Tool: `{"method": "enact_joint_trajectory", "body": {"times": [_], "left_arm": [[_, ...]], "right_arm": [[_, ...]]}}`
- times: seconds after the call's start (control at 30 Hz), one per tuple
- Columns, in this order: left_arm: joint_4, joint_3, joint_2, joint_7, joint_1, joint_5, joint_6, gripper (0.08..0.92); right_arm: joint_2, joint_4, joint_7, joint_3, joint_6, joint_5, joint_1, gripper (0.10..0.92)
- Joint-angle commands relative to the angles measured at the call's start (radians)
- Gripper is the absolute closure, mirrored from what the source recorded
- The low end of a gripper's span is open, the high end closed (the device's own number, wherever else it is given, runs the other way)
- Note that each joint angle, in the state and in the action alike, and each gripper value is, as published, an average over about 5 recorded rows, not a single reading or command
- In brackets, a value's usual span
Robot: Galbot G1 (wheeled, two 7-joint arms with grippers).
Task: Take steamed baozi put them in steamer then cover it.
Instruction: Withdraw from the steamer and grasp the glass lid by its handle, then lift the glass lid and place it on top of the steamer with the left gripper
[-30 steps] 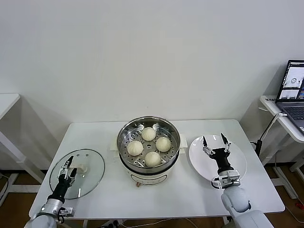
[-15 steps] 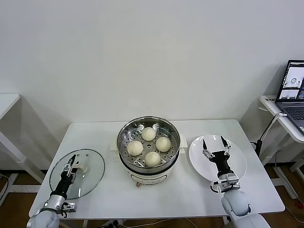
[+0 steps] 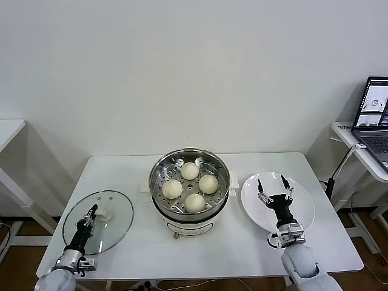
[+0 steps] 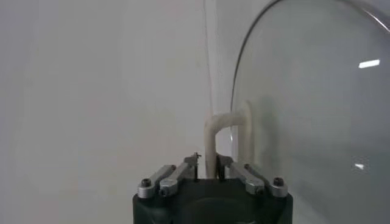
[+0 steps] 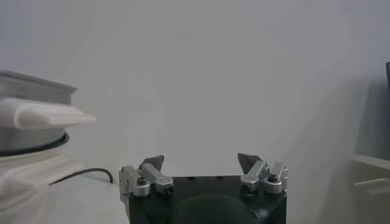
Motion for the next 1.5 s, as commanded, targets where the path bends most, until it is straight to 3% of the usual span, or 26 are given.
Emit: {"method": "enact_joint_trajectory", "body": {"times": [0.03,0.3,0.43,0.57,0.73,0.93,1.17,1.5], "left_arm": [[-0.233,-0.045,0.028,0.032,0.059,-0.148,0.043,0.807],[-0.670,-0.099,0.064,0.125,0.048,-0.226,0.181,0.807],[-0.832,-0.006,0.044,0.175,0.022,-0.183,0.247,0.807],[-0.909,0.173,-0.005,0.228,0.000,-0.134,0.309,0.807],[-0.883,0.426,-0.095,0.303,-0.029,-0.049,0.414,0.807],[-0.738,0.637,-0.219,0.385,-0.113,0.043,0.534,0.807],[-0.652,0.699,-0.302,0.504,-0.183,0.126,0.652,0.807],[-0.552,0.699,-0.387,0.590,-0.214,0.258,0.682,0.807]], "right_arm": [[0.008,0.012,-0.004,0.025,0.009,-0.005,-0.032,0.203],[0.022,0.020,-0.013,0.065,0.028,-0.009,-0.075,0.203],[0.026,0.032,-0.013,0.080,0.031,-0.009,-0.090,0.203],[0.026,0.048,-0.013,0.097,0.031,-0.008,-0.104,0.203],[0.025,0.042,-0.009,0.105,0.037,-0.011,-0.112,0.203],[0.055,0.016,-0.007,0.120,0.049,-0.025,-0.124,0.203],[0.068,-0.009,-0.017,0.128,0.056,-0.033,-0.126,0.203],[0.079,-0.018,-0.028,0.125,0.052,-0.039,-0.116,0.203]]}}
